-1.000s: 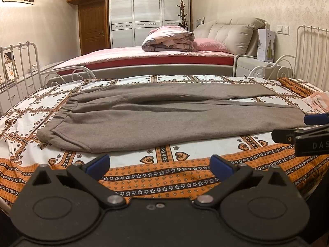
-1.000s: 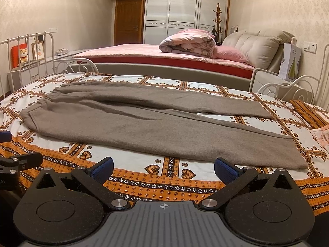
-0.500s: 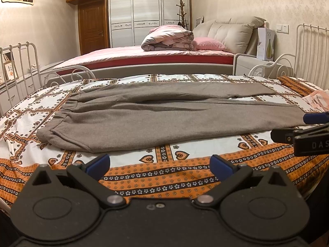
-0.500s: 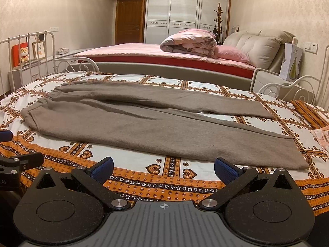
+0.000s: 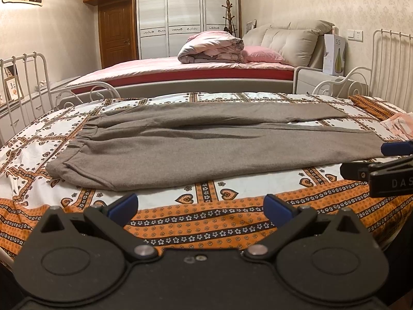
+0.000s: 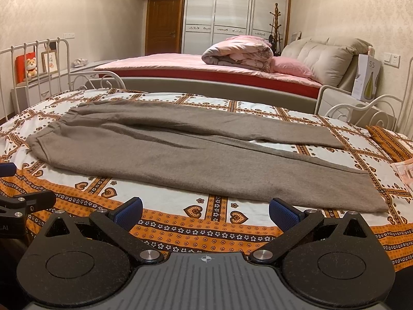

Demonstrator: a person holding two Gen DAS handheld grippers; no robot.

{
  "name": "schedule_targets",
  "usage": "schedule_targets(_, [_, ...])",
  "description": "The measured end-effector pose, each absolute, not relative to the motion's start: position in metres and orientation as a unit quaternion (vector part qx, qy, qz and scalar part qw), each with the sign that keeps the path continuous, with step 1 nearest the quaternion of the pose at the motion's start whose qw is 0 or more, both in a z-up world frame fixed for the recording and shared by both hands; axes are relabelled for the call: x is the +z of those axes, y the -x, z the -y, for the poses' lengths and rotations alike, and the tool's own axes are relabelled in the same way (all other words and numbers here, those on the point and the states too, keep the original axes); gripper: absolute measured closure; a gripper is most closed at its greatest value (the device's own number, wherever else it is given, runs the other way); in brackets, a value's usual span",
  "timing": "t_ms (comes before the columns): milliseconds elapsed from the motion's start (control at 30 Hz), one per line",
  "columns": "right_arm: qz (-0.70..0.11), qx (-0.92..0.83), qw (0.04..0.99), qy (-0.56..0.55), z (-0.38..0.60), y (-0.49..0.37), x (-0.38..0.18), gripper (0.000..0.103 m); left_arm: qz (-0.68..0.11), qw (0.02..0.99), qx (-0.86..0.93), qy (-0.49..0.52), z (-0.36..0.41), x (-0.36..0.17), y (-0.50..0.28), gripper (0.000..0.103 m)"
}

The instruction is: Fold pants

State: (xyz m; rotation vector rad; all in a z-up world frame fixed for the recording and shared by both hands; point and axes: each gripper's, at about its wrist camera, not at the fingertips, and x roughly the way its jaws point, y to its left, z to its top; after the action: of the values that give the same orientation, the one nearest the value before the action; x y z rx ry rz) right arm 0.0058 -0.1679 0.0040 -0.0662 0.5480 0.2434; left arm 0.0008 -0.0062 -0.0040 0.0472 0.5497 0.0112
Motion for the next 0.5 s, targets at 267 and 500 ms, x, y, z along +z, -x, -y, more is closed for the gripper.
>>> schedule_targets(267, [-0.269, 0.122, 0.955, 0.035, 0.1661, -0.0046, 0.0019, 0.000, -0.275, 0.961, 0.007, -0.022, 0.0056, -0.0037, -0.0020, 0.006])
schedule_targets(500, [-0.266, 0.125, 0.955, 0.041, 0.1651, -0.0039, 0.0035, 0.000, -0.278, 0.960, 0.008, -0.022, 0.0056, -0.0040, -0.0024, 0.006])
